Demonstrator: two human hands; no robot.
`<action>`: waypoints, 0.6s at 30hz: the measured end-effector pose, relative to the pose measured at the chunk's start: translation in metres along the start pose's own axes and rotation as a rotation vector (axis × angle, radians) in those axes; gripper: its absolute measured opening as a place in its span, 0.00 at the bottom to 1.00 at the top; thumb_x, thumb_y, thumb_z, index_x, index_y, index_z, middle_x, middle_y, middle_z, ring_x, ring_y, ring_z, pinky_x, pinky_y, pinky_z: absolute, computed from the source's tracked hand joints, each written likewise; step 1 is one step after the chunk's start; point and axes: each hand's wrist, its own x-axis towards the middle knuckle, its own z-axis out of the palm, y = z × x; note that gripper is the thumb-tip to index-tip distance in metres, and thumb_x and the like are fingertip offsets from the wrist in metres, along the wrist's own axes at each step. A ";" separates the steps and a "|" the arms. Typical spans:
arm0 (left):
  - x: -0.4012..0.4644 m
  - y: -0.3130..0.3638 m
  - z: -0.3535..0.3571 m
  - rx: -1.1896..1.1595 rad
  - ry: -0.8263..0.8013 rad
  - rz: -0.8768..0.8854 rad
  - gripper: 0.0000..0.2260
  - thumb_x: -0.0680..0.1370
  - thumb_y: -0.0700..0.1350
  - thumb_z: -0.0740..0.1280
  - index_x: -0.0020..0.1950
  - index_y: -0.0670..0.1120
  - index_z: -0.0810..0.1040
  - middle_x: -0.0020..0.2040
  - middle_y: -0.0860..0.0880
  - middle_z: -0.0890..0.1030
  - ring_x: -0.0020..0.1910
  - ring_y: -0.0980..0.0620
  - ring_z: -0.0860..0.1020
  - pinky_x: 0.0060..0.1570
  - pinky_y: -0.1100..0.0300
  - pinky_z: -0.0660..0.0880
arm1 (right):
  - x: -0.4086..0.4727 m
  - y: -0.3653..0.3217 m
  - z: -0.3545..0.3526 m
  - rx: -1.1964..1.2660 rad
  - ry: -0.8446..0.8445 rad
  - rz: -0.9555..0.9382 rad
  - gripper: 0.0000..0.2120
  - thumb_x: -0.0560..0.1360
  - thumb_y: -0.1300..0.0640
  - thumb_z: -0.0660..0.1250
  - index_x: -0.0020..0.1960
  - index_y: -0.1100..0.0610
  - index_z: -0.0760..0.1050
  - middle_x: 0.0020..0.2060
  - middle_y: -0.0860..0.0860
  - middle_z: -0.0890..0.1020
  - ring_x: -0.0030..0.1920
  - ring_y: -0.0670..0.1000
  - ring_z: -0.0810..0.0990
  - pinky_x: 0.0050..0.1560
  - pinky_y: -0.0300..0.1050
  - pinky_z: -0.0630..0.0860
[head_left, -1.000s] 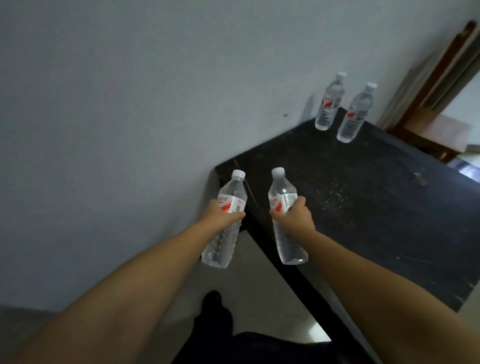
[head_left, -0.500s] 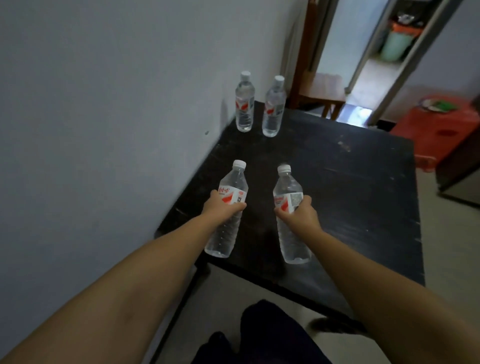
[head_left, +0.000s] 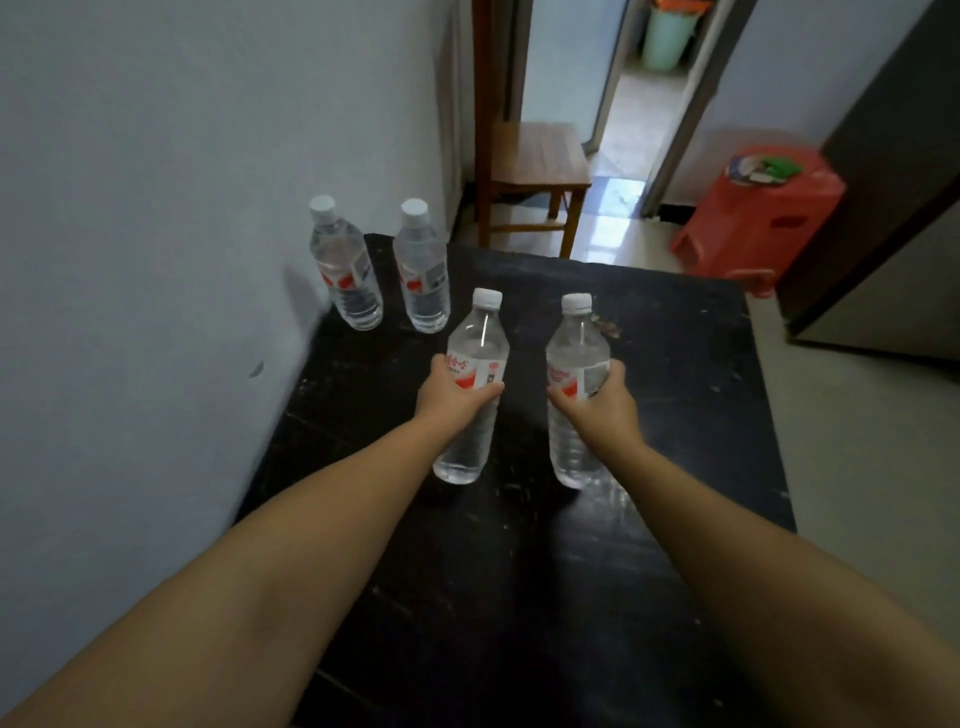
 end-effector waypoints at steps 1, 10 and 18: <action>0.011 0.008 0.005 -0.018 -0.010 0.016 0.30 0.70 0.47 0.75 0.68 0.48 0.65 0.66 0.46 0.74 0.66 0.45 0.72 0.62 0.52 0.70 | 0.013 -0.002 -0.003 0.013 0.015 -0.010 0.30 0.71 0.54 0.74 0.66 0.55 0.62 0.57 0.52 0.77 0.55 0.51 0.77 0.54 0.45 0.73; 0.101 0.061 0.042 -0.113 0.016 0.160 0.34 0.69 0.42 0.76 0.71 0.47 0.63 0.69 0.47 0.71 0.70 0.47 0.69 0.69 0.52 0.65 | 0.119 -0.013 -0.006 0.166 0.079 -0.029 0.37 0.69 0.56 0.76 0.72 0.51 0.60 0.66 0.52 0.73 0.68 0.54 0.72 0.69 0.56 0.70; 0.121 0.064 0.067 -0.133 0.031 0.253 0.33 0.71 0.42 0.74 0.71 0.48 0.62 0.68 0.48 0.71 0.69 0.49 0.69 0.64 0.60 0.64 | 0.140 -0.002 -0.001 0.222 0.109 -0.026 0.38 0.71 0.57 0.74 0.74 0.51 0.56 0.68 0.52 0.71 0.69 0.54 0.70 0.69 0.54 0.69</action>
